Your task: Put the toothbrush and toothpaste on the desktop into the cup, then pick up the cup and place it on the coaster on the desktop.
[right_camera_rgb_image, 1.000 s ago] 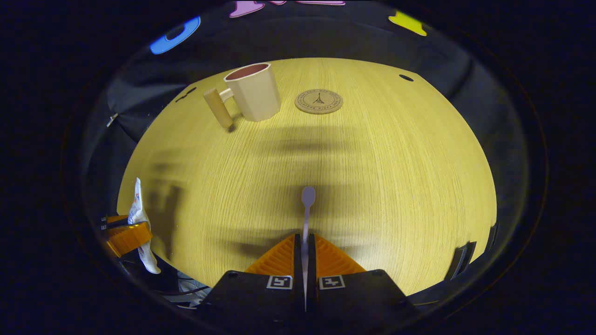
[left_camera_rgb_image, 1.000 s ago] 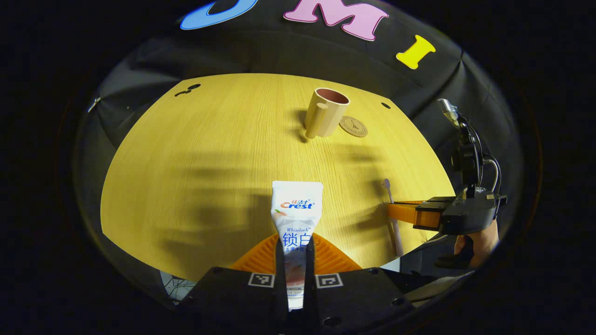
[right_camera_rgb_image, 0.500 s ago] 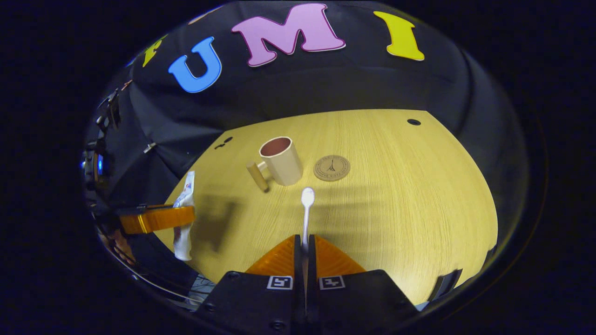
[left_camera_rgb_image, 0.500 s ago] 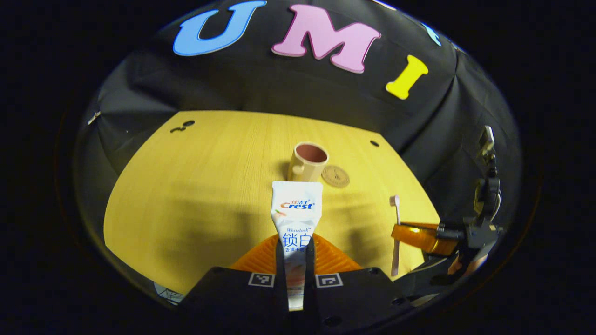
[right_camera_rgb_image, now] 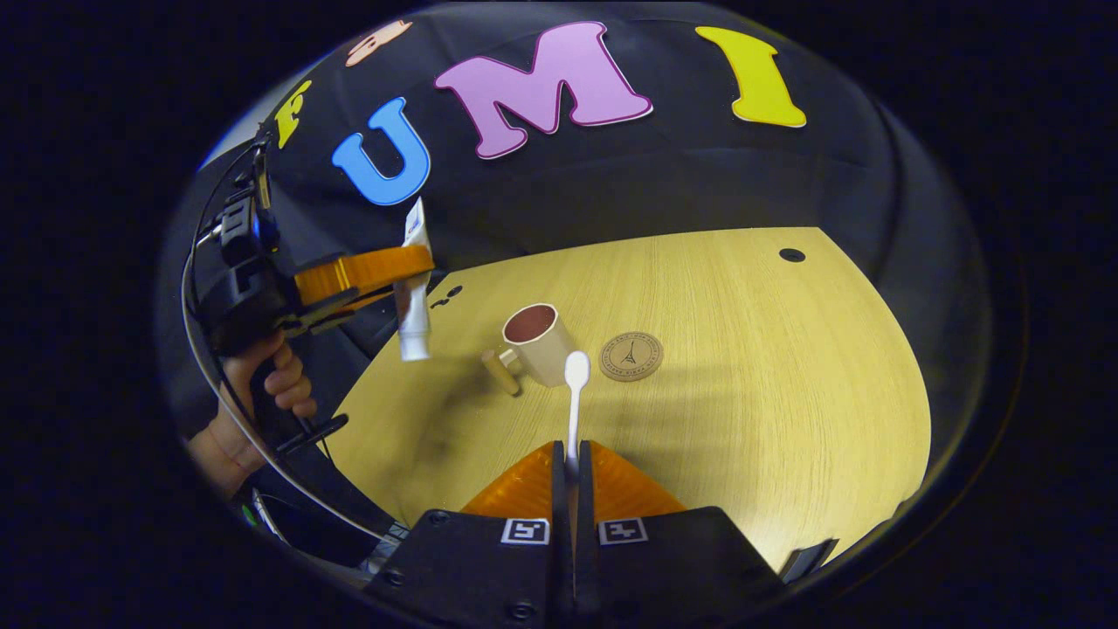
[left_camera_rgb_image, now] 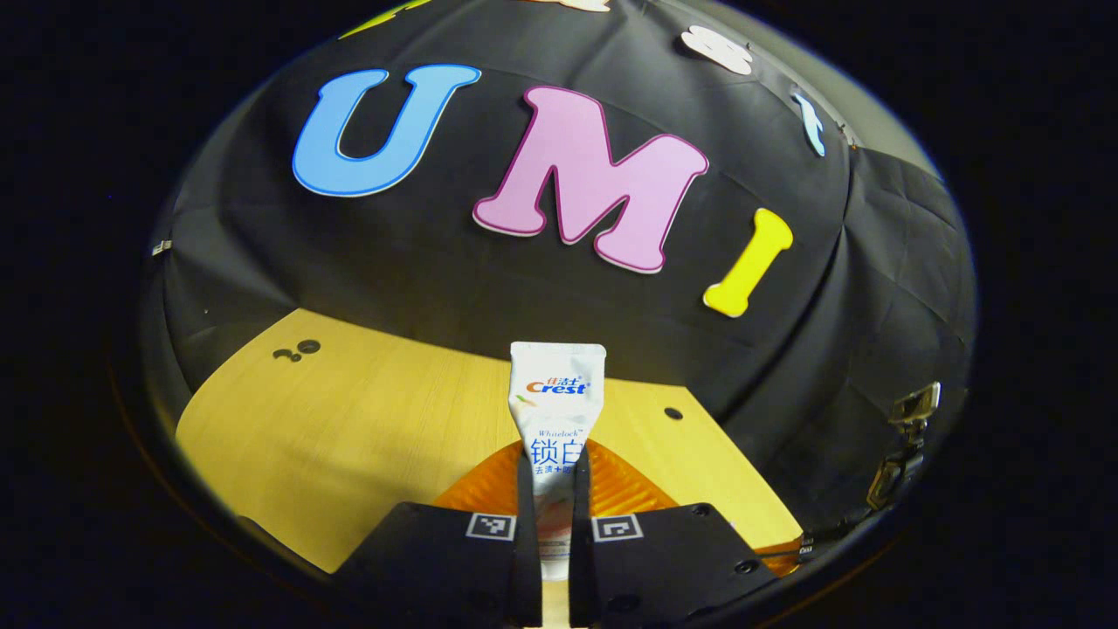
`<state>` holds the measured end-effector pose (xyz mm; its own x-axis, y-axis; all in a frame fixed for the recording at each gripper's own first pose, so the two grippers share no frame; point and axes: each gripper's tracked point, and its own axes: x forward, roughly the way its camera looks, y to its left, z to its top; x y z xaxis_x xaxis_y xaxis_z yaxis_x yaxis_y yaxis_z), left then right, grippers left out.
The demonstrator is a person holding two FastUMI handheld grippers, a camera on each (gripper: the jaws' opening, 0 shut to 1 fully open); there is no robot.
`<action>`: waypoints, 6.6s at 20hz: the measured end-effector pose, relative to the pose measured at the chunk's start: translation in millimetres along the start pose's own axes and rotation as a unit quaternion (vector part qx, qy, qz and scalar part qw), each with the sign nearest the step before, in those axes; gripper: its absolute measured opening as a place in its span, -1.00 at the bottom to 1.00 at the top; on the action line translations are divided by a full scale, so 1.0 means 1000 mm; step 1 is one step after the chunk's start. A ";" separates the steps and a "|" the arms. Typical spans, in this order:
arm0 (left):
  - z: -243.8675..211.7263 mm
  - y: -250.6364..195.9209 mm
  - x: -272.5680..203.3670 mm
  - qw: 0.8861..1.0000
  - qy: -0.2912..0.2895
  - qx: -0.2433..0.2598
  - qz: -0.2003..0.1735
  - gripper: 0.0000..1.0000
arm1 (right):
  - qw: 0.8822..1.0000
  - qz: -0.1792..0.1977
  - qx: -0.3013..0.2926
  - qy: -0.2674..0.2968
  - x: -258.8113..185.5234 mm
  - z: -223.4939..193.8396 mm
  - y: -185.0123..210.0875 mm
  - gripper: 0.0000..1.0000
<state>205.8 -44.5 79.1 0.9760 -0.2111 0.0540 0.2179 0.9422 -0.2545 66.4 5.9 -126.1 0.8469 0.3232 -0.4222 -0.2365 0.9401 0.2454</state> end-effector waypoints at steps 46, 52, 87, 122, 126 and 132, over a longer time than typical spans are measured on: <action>-0.098 0.031 -0.070 0.994 0.090 0.065 0.016 0.82 | 0.987 0.049 0.055 -0.145 0.051 0.144 0.055 -0.89; -0.144 0.045 -0.129 0.987 0.146 0.053 0.036 0.82 | 0.976 0.068 0.058 -0.201 0.101 0.201 0.074 -0.89; -0.160 0.068 -0.156 0.977 0.184 0.053 0.095 0.82 | 0.995 -0.005 0.050 -0.088 0.138 0.051 -0.009 0.12; -0.223 0.062 0.069 0.843 0.501 0.196 -0.001 -0.31 | 0.997 0.016 0.076 0.016 0.008 -0.038 -0.154 0.89; -0.221 0.062 0.074 0.858 0.479 0.183 0.017 -0.35 | 0.997 0.019 0.068 0.020 0.008 -0.041 -0.152 0.87; -0.219 0.063 0.077 0.870 0.453 0.189 0.039 -0.41 | 0.997 0.015 0.066 0.025 0.006 -0.043 -0.151 0.82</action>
<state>293.9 -58.4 -143.9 0.6220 -0.1003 -0.7766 0.3035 0.9451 0.1210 87.0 -129.6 -203.2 0.8148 0.3594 -0.4549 -0.1945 0.9087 0.3695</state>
